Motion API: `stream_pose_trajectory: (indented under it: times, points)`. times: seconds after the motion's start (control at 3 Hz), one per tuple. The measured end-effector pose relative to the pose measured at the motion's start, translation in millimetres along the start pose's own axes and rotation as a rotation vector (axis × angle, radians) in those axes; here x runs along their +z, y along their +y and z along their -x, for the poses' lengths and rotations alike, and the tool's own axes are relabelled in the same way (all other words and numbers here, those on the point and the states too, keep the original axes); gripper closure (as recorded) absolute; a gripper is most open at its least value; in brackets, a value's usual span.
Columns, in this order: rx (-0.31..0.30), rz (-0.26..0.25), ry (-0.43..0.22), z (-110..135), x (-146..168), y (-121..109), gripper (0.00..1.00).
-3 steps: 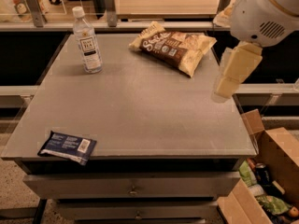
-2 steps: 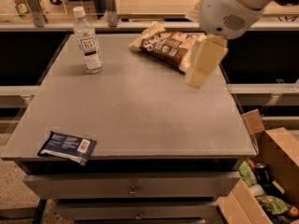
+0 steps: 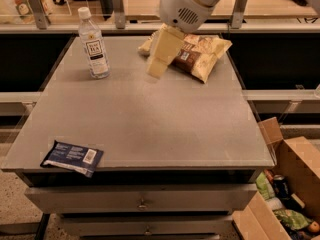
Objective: Pick blue plastic bottle
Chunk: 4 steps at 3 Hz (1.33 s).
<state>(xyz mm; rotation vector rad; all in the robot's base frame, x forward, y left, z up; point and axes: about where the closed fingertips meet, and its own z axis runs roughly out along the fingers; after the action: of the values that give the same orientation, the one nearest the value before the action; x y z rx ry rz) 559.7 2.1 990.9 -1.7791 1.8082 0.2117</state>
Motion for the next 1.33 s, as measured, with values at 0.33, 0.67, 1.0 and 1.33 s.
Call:
stream_pose_trajectory:
  times: [0.33, 0.67, 1.0, 1.33]
  points:
    - [0.051, -0.019, -0.066, 20, 32, -15, 0.00]
    - [0.122, -0.068, -0.122, 33, 64, -27, 0.00]
    - [0.248, -0.132, -0.166, 47, 88, -41, 0.00]
    - [0.244, -0.131, -0.165, 47, 88, -40, 0.00]
